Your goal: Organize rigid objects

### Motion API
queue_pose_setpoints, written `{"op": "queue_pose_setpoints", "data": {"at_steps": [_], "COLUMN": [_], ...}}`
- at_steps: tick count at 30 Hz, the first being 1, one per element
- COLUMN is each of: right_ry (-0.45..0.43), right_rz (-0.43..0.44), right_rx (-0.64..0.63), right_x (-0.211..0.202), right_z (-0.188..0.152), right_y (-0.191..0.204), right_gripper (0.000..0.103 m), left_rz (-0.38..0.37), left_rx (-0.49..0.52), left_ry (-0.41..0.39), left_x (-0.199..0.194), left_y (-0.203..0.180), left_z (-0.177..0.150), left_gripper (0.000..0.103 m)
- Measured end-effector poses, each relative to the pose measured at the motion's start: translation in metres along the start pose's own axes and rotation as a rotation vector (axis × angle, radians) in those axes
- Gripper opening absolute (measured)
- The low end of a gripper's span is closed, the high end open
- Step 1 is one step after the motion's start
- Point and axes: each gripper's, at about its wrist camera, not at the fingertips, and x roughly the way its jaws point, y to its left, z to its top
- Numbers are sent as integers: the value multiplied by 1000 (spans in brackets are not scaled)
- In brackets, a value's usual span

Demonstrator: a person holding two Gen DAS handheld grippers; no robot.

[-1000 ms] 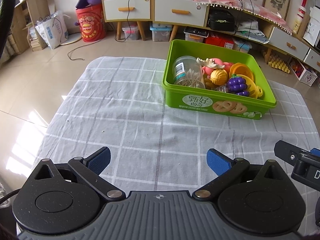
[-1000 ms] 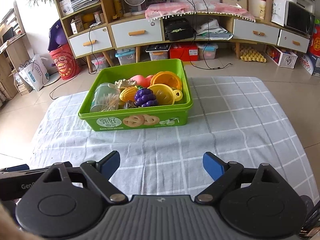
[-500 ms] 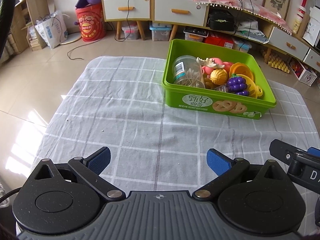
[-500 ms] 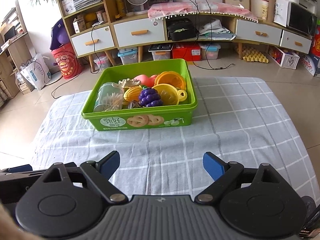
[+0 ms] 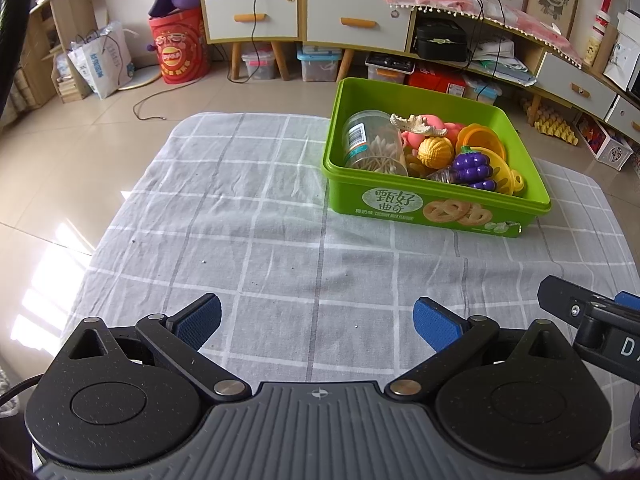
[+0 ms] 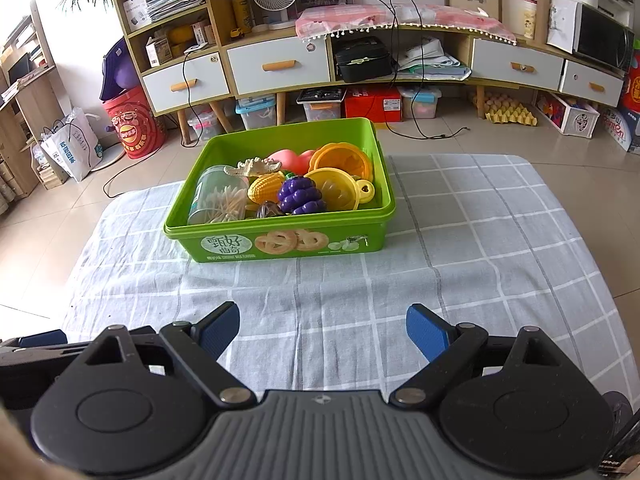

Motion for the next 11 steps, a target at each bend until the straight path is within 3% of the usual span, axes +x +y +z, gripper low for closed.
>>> {"op": "queue_pose_setpoints", "data": {"at_steps": [11], "right_ry": [3], "right_rz": [-9], "right_rx": [-15], "right_x": [0], "right_z": [-1], "right_y": [-2], "right_gripper": [78], "left_rz": [-2], "left_rx": [12], "left_ry": [2], "left_x": [0], "left_y": [0], "left_z": [-2], "left_gripper": [101]}}
